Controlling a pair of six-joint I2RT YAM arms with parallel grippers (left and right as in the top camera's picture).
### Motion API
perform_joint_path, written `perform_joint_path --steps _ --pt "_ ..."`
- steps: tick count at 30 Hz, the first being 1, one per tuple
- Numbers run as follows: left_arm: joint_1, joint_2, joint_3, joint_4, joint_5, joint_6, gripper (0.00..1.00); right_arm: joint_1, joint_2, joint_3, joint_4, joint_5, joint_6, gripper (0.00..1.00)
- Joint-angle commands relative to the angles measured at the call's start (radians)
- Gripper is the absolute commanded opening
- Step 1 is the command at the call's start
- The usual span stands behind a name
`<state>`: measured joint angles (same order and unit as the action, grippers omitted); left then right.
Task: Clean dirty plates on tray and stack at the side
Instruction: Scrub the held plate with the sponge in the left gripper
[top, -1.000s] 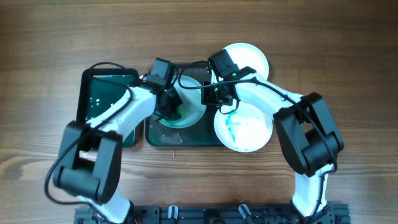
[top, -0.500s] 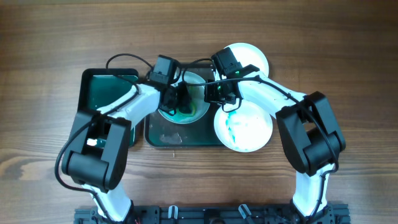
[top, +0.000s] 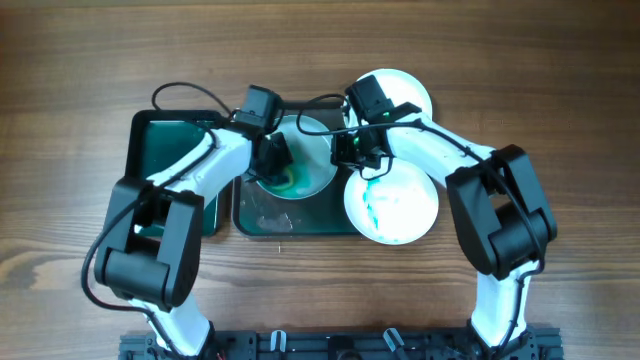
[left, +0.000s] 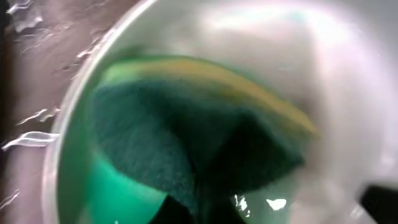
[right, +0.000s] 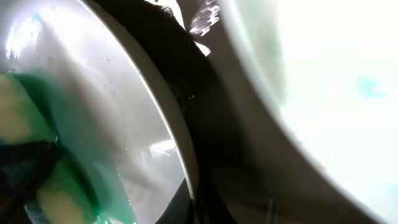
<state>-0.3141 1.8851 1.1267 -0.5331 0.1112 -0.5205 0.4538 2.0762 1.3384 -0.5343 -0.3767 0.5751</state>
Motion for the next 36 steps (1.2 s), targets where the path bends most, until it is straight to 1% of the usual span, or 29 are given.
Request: perform_joint_path --steps 1,2,4,6,7,9,10,11,13,15,16,17,19,21,22,24,25,26,28,29,31,32,33,34,36 --pt "-0.016 0.060 -0.038 0.099 0.028 0.063 0.04 -0.008 0.030 -0.019 -0.010 0.016 -0.024 0.04" --pt "-0.018 0.060 -0.038 0.111 -0.145 -0.026 0.04 -0.008 0.030 -0.019 -0.010 0.016 -0.026 0.04" --pt "-0.020 0.060 -0.038 0.101 -0.392 -0.153 0.04 -0.008 0.030 -0.019 -0.011 0.017 -0.026 0.04" --pt "-0.020 0.060 -0.038 0.072 -0.500 -0.206 0.04 -0.008 0.030 -0.019 -0.012 0.016 -0.027 0.04" --pt "-0.019 0.060 -0.038 0.044 -0.521 -0.229 0.04 -0.008 0.030 -0.019 -0.011 0.016 -0.026 0.04" --pt "-0.022 0.060 -0.038 -0.021 -0.513 -0.270 0.04 -0.008 0.030 -0.019 -0.009 0.016 -0.026 0.04" --pt "-0.029 0.060 -0.038 -0.056 -0.474 -0.273 0.04 -0.008 0.030 -0.019 -0.007 0.016 -0.025 0.04" --pt "-0.038 0.060 -0.038 -0.081 -0.378 -0.253 0.04 -0.008 0.030 -0.019 -0.005 0.015 -0.025 0.04" --pt "-0.053 0.060 -0.038 -0.073 -0.156 -0.117 0.04 -0.008 0.030 -0.019 -0.003 0.007 -0.026 0.04" --pt "-0.079 0.060 -0.038 -0.026 0.212 0.082 0.04 -0.008 0.030 -0.019 -0.001 -0.019 -0.027 0.04" --pt "-0.088 0.060 -0.038 -0.002 0.307 0.127 0.04 -0.008 0.030 -0.019 -0.001 -0.035 -0.029 0.04" --pt "-0.098 0.060 -0.038 0.035 0.348 0.129 0.04 -0.008 0.030 -0.019 -0.001 -0.057 -0.030 0.04" --pt "-0.101 0.060 -0.038 0.109 0.305 0.100 0.04 -0.008 0.030 -0.019 -0.002 -0.075 -0.030 0.04" --pt "-0.098 0.060 -0.038 0.163 0.131 -0.011 0.04 -0.008 0.030 -0.019 -0.003 -0.083 -0.033 0.04" --pt "-0.097 0.060 -0.038 0.186 0.033 -0.051 0.04 -0.008 0.030 -0.019 -0.003 -0.082 -0.033 0.04" --pt "-0.093 0.060 -0.038 0.229 -0.113 -0.104 0.04 -0.008 0.030 -0.019 -0.003 -0.084 -0.032 0.04" --pt "-0.090 0.060 -0.038 0.229 -0.177 -0.129 0.04 -0.008 0.030 -0.019 -0.001 -0.089 -0.033 0.04" --pt "-0.087 0.060 -0.038 0.200 -0.300 -0.190 0.04 -0.008 0.030 -0.019 -0.001 -0.088 -0.033 0.04" --pt "-0.087 0.060 -0.038 0.106 -0.478 -0.290 0.04 -0.008 0.030 -0.019 -0.001 -0.080 -0.034 0.05" --pt "-0.087 0.060 -0.034 0.050 -0.516 -0.304 0.04 -0.008 0.030 -0.019 -0.001 -0.075 -0.033 0.04" --pt "-0.088 0.060 -0.032 -0.050 -0.512 -0.303 0.04 -0.008 0.030 -0.019 -0.001 -0.076 -0.033 0.04" --pt "-0.088 0.060 -0.032 -0.092 -0.476 -0.303 0.04 -0.008 0.030 -0.019 -0.001 -0.076 -0.034 0.04" --pt "-0.088 0.060 -0.032 -0.124 -0.395 -0.293 0.04 -0.008 0.030 -0.019 -0.001 -0.076 -0.034 0.05" --pt "-0.088 0.060 -0.032 -0.141 -0.286 -0.258 0.04 -0.008 0.030 -0.019 -0.001 -0.076 -0.034 0.04" --pt "-0.088 0.060 -0.032 -0.124 -0.001 -0.108 0.04 -0.008 0.030 -0.019 -0.002 -0.077 -0.038 0.04"
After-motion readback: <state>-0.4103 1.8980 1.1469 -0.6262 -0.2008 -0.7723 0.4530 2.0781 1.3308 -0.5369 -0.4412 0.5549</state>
